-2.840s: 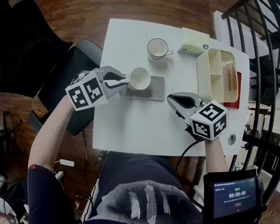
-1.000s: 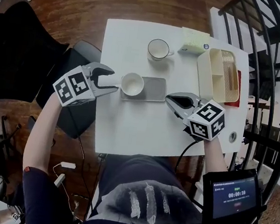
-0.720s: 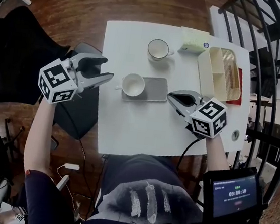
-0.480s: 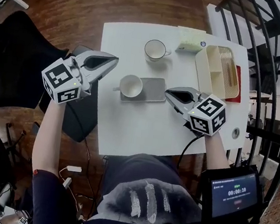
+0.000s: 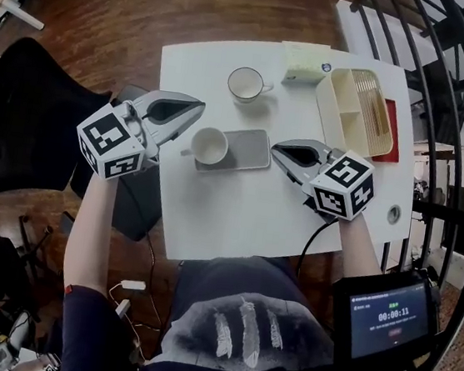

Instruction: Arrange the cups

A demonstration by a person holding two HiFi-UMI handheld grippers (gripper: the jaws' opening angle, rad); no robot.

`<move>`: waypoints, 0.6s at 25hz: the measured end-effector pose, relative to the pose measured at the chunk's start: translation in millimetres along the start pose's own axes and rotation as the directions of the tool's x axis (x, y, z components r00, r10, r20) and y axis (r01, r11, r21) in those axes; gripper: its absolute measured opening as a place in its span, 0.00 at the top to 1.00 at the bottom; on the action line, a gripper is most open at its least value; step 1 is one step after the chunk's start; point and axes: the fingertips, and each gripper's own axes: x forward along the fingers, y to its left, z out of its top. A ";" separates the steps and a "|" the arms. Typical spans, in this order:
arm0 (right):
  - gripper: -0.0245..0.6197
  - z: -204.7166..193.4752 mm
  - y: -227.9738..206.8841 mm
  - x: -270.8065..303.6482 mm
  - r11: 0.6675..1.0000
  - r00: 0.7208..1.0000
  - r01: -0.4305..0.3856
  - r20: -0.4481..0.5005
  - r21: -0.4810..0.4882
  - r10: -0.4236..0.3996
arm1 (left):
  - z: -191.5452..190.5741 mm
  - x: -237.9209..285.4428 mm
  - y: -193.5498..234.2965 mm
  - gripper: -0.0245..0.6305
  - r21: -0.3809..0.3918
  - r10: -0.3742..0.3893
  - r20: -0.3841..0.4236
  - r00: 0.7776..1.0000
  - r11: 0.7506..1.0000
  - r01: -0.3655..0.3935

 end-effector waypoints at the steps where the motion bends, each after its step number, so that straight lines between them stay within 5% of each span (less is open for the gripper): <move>1: 0.95 -0.7 -0.1 -0.2 1.000 1.000 -0.002 0.001 0.000 0.002 | -0.7 1.2 -1.9 0.96 0.003 -0.003 -0.007 1.000 1.000 0.003; 15: 0.95 5.4 0.7 -1.1 0.999 0.999 -0.033 -0.007 -0.035 0.033 | -4.6 -0.1 -3.0 0.94 0.012 0.062 -0.033 0.998 0.998 -0.062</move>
